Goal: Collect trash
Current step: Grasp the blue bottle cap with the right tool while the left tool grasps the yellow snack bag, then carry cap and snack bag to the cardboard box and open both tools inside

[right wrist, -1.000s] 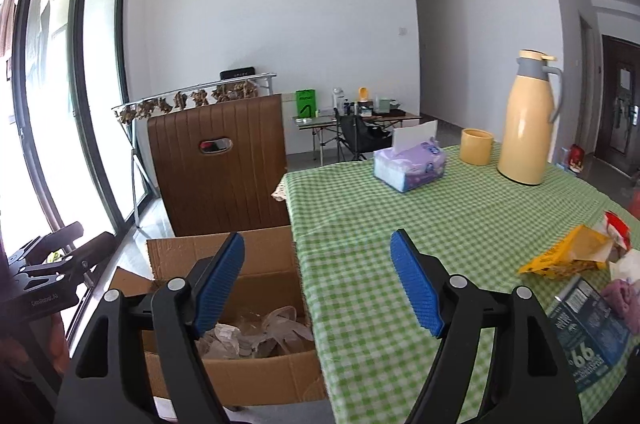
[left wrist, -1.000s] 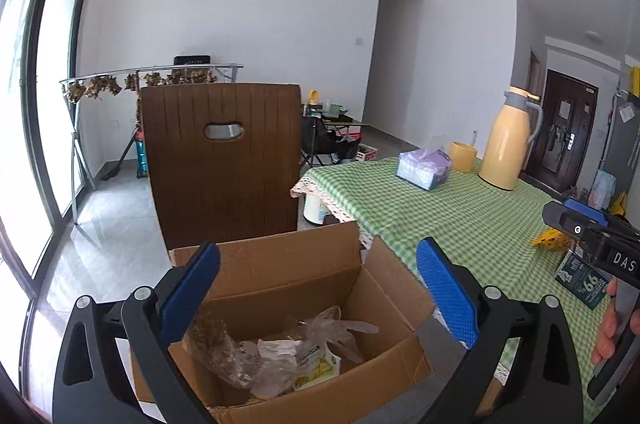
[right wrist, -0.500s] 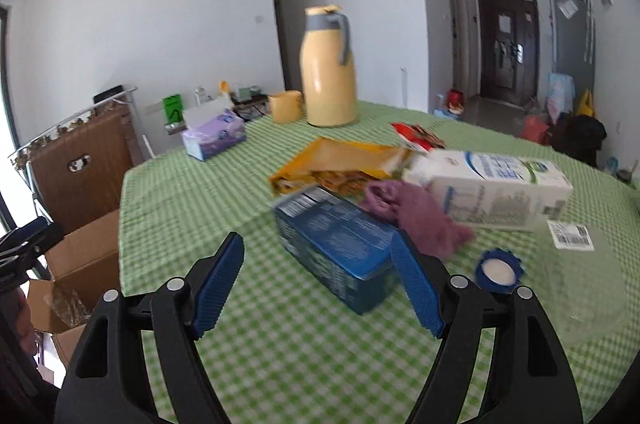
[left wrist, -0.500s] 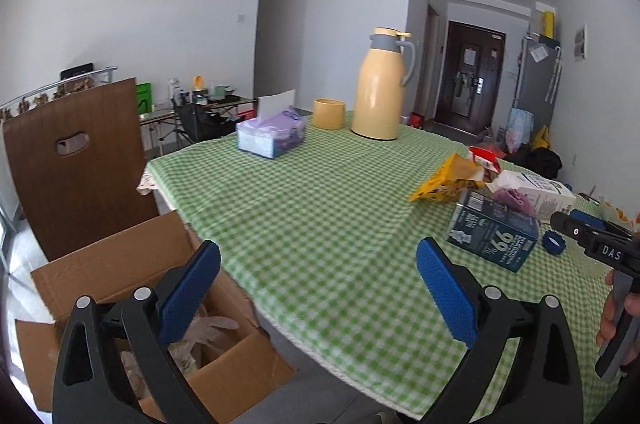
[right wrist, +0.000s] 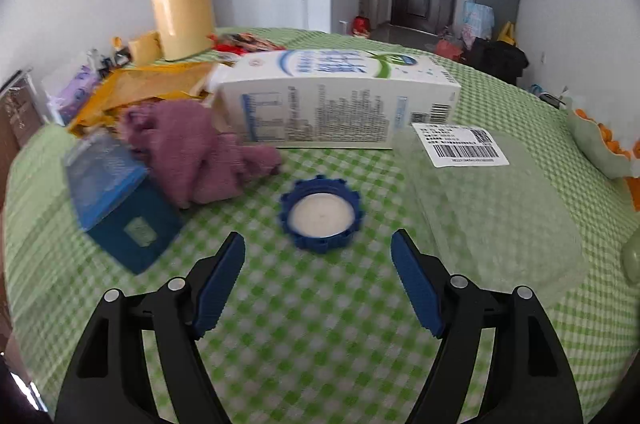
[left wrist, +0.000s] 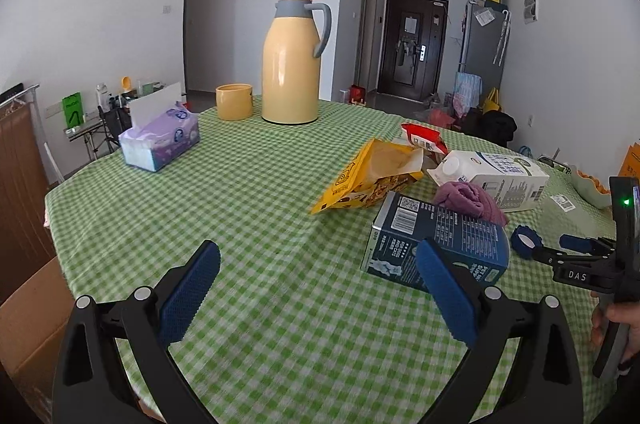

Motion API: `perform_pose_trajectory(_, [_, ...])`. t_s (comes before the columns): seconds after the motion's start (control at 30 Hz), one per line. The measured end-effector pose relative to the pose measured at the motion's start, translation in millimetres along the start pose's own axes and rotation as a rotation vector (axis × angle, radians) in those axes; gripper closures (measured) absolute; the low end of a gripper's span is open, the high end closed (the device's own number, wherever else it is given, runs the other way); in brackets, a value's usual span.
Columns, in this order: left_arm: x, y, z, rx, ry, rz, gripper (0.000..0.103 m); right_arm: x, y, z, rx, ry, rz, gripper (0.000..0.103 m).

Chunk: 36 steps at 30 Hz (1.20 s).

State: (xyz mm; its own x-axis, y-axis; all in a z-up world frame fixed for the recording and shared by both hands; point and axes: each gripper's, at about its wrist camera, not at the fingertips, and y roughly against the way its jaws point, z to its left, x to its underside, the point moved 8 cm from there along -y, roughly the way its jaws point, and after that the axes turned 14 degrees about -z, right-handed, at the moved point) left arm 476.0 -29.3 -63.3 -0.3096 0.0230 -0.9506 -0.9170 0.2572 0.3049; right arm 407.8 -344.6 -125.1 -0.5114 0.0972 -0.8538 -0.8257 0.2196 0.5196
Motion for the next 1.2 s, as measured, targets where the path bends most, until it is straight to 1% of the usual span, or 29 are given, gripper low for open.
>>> perform_pose_trajectory(0.03, [-1,-14,-1,0.007,-0.003,0.016,0.008,-2,-3,-4,0.019,-0.003,0.000,0.030])
perform_pose_trajectory(0.07, [-3,-27,-2,0.022,-0.003,0.032,0.008,-5,-5,-4,0.003,-0.011,0.002,0.030])
perform_pose_trajectory(0.13, [-7,-55,-6,0.043,-0.010,0.071,0.008,-8,-7,7,-0.080,-0.009,0.006,0.030])
perform_pose_trajectory(0.17, [-11,-67,-7,0.059,-0.016,0.081,0.008,-7,-10,14,-0.102,0.018,0.026,0.030])
perform_pose_trajectory(0.23, [-16,-96,-9,0.058,-0.025,0.125,0.009,-3,-18,21,-0.107,0.060,0.055,0.030])
perform_pose_trajectory(0.3, [-17,-122,-13,0.081,-0.017,0.196,0.009,1,-26,25,-0.108,0.077,0.084,0.030])
perform_pose_trajectory(0.33, [-17,-137,-16,0.090,-0.013,0.231,0.014,3,-30,26,-0.104,0.081,0.092,0.030])
perform_pose_trajectory(0.37, [-17,-148,-18,0.094,-0.012,0.257,0.016,3,-33,28,-0.104,0.083,0.100,0.035])
perform_pose_trajectory(0.4, [-15,-161,-20,0.098,-0.014,0.289,0.025,4,-35,27,-0.107,0.074,0.107,0.041])
perform_pose_trajectory(0.43, [-14,-169,-20,0.098,-0.010,0.311,0.034,5,-37,27,-0.117,0.062,0.113,0.045])
perform_pose_trajectory(0.47, [-11,-176,-20,0.093,-0.005,0.338,0.041,5,-38,26,-0.137,0.048,0.114,0.050])
perform_pose_trajectory(0.5, [-5,-185,-21,0.094,-0.006,0.380,0.052,5,-38,25,-0.135,0.045,0.116,0.050])
perform_pose_trajectory(0.53, [0,-191,-23,0.093,-0.030,0.415,0.070,4,-39,24,-0.136,0.050,0.115,0.050])
perform_pose_trajectory(0.57, [6,-196,-24,0.085,-0.073,0.448,0.075,4,-39,24,-0.145,0.051,0.113,0.050])
perform_pose_trajectory(0.6, [4,-197,-25,0.066,-0.105,0.436,0.080,4,-38,22,-0.152,0.044,0.112,0.051])
perform_pose_trajectory(0.63, [1,-196,-25,0.062,-0.116,0.425,0.090,4,-38,21,-0.158,0.039,0.110,0.051])
perform_pose_trajectory(0.67, [-3,-192,-25,0.063,-0.121,0.420,0.093,4,-36,20,-0.163,0.033,0.106,0.051])
perform_pose_trajectory(0.7, [-7,-189,-25,0.062,-0.119,0.417,0.099,3,-34,20,-0.169,0.024,0.101,0.051])
perform_pose_trajectory(0.73, [-12,-184,-24,0.054,-0.116,0.407,0.102,2,-31,18,-0.173,0.021,0.095,0.051])
perform_pose_trajectory(0.9, [-39,-146,-25,0.040,-0.134,0.332,0.102,-14,0,15,-0.203,0.008,0.025,0.051])
perform_pose_trajectory(1.07, [-60,-90,-32,0.044,-0.127,0.248,0.103,-25,28,9,-0.201,0.001,-0.025,0.051])
perform_pose_trajectory(1.2, [-70,-38,-40,0.069,-0.106,0.185,0.102,-29,56,1,-0.203,-0.009,-0.064,0.051])
